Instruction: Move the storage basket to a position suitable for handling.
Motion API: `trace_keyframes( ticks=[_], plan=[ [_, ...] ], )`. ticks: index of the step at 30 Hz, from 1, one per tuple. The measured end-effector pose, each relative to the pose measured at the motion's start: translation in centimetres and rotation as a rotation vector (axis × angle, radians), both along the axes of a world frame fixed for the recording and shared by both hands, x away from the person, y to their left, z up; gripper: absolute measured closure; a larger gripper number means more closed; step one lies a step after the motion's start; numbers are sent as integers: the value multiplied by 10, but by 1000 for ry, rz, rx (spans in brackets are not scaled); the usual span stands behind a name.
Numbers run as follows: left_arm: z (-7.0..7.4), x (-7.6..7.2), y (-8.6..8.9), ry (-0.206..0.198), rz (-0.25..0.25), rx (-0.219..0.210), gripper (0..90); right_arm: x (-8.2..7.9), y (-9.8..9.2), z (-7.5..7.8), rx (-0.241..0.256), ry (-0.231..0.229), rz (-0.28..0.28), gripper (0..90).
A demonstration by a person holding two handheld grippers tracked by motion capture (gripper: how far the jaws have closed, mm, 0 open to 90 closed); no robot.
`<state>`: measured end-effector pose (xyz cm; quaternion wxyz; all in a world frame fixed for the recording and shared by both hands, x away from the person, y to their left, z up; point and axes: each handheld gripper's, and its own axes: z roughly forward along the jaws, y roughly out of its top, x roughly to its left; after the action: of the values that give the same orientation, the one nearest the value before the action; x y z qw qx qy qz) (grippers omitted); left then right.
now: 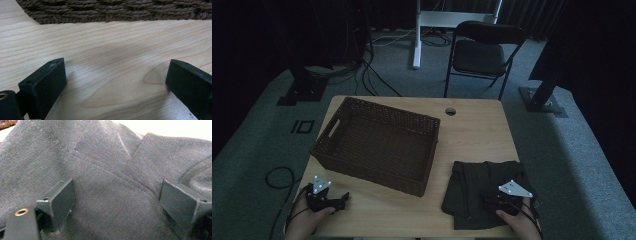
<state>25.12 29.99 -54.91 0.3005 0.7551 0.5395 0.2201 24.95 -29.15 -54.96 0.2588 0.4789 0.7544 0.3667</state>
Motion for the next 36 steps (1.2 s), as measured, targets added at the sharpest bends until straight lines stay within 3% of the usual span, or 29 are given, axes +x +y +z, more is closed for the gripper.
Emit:
trace_keyframes(
  ticks=[6,8,11,14,18,30,36],
  plan=[
    [0,-1,1,0,-13,1,35,0,-1,0,7,1,0,128],
    [0,-1,4,-1,-42,-6,37,-1,0,1,16,-13,-7,128],
    [1,-1,9,-6,-31,-22,47,0,-1,5,52,-15,-23,128],
    [4,-3,17,-13,-24,-36,47,1,1,9,51,-21,-23,128],
    [9,-4,25,-26,-22,-55,47,2,8,17,59,-33,1,128],
    [17,-6,39,-53,-7,-52,52,14,33,40,85,-85,47,128],
    [21,-1,41,-78,1,-83,57,20,49,49,105,-87,82,128]
  ],
)
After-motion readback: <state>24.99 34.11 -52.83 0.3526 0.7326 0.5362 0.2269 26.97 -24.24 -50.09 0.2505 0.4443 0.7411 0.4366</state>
